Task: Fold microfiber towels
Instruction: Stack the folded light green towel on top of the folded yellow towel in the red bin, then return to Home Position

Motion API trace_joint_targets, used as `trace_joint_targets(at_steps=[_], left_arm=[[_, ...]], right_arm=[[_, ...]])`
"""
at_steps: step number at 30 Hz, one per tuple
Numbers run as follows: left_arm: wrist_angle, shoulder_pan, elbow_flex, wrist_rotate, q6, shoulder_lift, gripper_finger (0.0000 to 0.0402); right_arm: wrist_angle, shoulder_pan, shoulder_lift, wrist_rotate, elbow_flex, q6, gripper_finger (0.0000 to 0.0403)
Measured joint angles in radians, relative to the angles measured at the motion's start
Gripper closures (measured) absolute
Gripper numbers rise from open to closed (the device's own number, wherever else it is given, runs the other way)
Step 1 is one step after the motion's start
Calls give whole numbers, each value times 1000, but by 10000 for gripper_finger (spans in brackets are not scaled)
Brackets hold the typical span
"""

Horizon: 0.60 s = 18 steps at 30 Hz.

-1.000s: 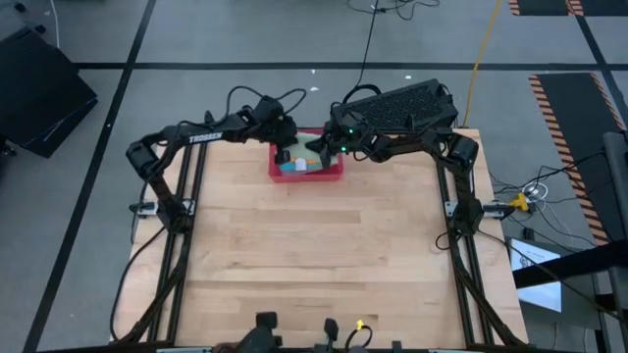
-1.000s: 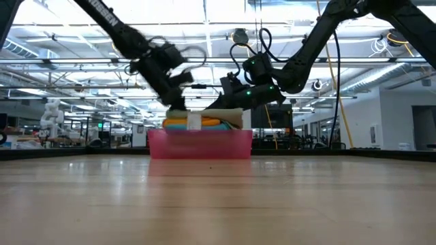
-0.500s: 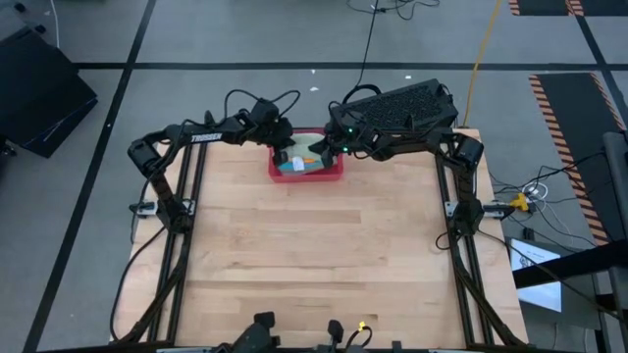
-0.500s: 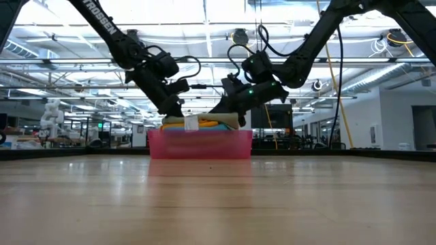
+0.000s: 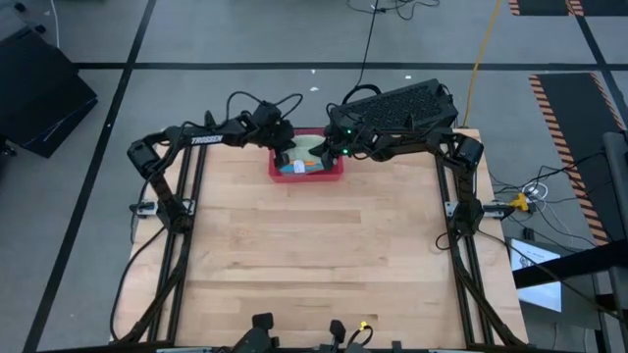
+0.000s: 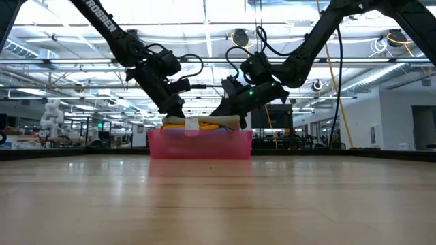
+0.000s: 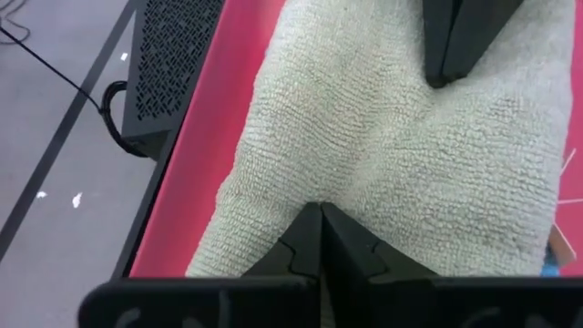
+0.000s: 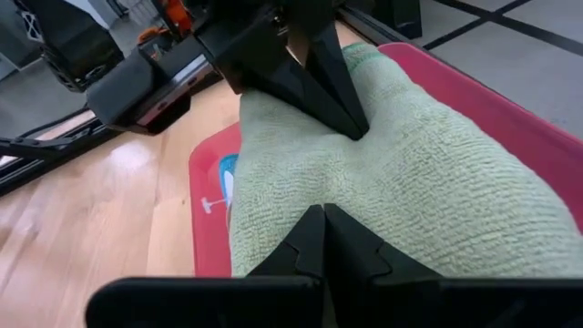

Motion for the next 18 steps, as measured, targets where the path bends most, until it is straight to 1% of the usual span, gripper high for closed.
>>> trace_joint_targets(at_steps=[8,14,18], left_arm=[[-14,-1,-2,-4,11,-59,399],[-14,-1,-2,-9,11,-128,383],[-12,-1,-2,-9,6,-172,386]], right_arm=[[33,-1,-23,-5,-1,-3,403],[35,-1,-78,-24,-2,-18,403],[24,-1,-109,-25,-2,-31,403]])
